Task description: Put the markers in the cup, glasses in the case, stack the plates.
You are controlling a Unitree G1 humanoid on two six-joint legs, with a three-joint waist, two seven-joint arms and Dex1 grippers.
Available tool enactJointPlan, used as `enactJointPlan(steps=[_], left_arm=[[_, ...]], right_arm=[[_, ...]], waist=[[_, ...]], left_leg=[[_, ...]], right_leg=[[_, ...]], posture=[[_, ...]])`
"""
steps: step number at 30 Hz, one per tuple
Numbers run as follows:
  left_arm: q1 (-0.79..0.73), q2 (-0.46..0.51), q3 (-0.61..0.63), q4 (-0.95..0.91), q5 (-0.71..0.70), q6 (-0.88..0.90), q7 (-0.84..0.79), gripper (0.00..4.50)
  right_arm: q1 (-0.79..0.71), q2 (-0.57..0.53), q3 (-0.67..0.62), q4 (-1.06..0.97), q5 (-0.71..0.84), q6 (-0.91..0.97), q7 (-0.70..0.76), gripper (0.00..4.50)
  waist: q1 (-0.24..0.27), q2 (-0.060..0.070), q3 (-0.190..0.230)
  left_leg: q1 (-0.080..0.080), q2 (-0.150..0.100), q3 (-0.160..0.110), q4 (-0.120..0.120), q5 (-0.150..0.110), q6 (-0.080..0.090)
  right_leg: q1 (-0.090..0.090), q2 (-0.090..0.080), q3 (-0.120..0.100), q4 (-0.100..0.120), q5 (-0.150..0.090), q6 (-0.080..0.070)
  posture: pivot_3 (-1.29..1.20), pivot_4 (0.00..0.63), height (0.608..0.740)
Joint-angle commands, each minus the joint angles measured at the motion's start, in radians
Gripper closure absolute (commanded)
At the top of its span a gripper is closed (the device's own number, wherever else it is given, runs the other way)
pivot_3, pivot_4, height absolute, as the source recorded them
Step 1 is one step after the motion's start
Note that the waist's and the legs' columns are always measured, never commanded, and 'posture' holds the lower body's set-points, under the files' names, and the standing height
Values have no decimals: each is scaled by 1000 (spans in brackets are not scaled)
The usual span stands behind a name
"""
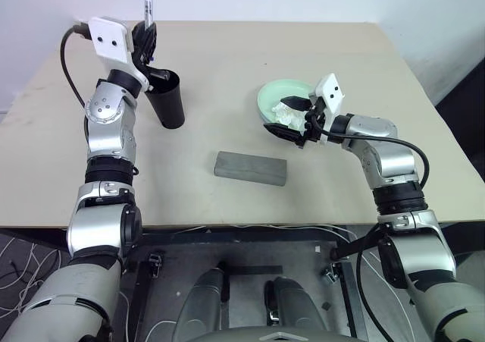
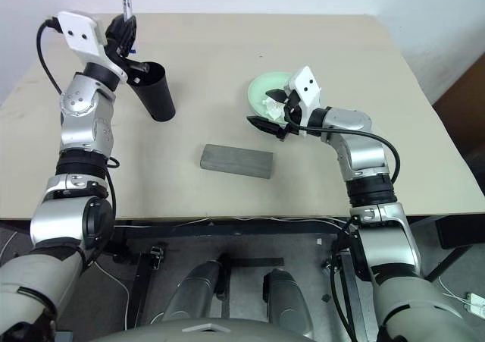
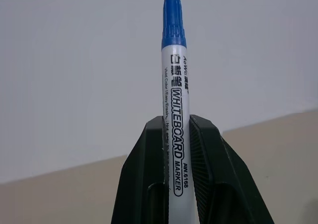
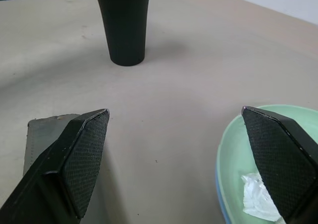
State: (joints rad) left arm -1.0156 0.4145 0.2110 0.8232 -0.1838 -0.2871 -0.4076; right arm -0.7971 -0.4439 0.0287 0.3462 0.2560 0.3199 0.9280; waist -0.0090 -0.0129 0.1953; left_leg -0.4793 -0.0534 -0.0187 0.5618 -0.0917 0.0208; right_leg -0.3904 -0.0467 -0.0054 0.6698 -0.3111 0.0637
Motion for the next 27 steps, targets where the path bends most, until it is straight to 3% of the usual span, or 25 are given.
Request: enactJointPlan(steps=[1, 24, 27], left_arm=[[-33, 13, 3, 38, 6, -34, -16, 4208], [16, 20, 7, 106, 40, -47, 11, 4208], [21, 18, 1, 105, 46, -48, 8, 3220]], right_arm=[[2, -24, -20, -58, 1, -19, -6, 0], [6, -34, -14, -76, 9, 16, 1, 0], [7, -32, -12, -77, 7, 14, 0, 0]], waist=[[0, 0, 0], [-1, 0, 0], [-1, 0, 0]], left_leg=[[0, 0, 0, 0, 0, 0], [0, 0, 0, 2, -1, -1], [0, 0, 0, 2, -1, -1]], right_leg=[[0, 0, 0, 0, 0, 0], [0, 0, 0, 3, 0, 0], [0, 0, 0, 3, 0, 0]], posture=[[0, 150, 727], [0, 150, 727], [0, 150, 727]])
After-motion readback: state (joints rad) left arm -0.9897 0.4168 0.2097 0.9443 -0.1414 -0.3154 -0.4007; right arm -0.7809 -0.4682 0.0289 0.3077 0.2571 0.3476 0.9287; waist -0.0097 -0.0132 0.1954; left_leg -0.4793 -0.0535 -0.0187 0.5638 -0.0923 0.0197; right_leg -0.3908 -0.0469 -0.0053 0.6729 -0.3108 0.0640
